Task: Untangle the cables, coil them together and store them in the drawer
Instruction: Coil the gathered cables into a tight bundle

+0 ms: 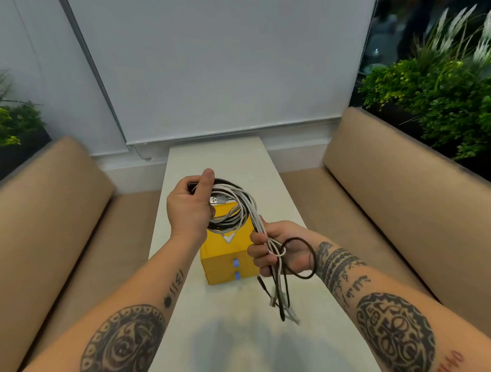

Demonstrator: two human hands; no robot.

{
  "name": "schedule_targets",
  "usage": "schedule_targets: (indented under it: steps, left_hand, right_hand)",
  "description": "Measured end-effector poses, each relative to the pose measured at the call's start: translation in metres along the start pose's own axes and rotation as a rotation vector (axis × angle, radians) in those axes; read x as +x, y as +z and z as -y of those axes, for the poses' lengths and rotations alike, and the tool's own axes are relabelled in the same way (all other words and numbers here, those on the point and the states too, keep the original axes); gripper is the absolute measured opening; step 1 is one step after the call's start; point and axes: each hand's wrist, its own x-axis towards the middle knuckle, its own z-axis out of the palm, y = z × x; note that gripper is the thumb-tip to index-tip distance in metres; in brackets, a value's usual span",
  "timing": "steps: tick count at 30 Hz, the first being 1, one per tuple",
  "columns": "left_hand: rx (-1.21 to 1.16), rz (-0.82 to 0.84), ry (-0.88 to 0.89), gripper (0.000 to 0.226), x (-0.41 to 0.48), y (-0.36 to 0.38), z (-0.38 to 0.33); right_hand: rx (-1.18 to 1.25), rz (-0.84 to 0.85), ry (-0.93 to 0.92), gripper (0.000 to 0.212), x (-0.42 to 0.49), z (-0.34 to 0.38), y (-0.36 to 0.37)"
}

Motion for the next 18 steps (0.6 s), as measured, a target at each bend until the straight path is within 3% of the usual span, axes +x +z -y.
schedule_targets:
  steps: [4,9,12,15,18]
  left_hand:
    - [0.11,0.019,0.04,0.026,0.002,-0.007,-0.002]
    - [0.258,0.097,0.153,0.021,0.006,-0.009,-0.01]
    - [0.345,0.051,0.218,0.024,0.004,-0.006,-0.014]
    - [0.352,-0.037,0.235,0.026,0.005,-0.003,-0.019]
    - [0.342,-0.083,0.234,0.028,0.013,-0.005,-0.025]
  right_hand:
    - [-0.197,-0.231,-0.078,0.051,0.001,-0.001,0.005]
    - [-0.286,-0.448,-0.297,0.029,0.001,-0.002,0.02]
    - [-0.37,-0.594,-0.44,0.036,0.005,-0.003,0.03]
    - [-0.641,-0.599,-0.437,0.039,0.011,-0.008,0.026]
    - [-0.608,-0.521,-0.42,0.032,0.009,-0.019,0.016]
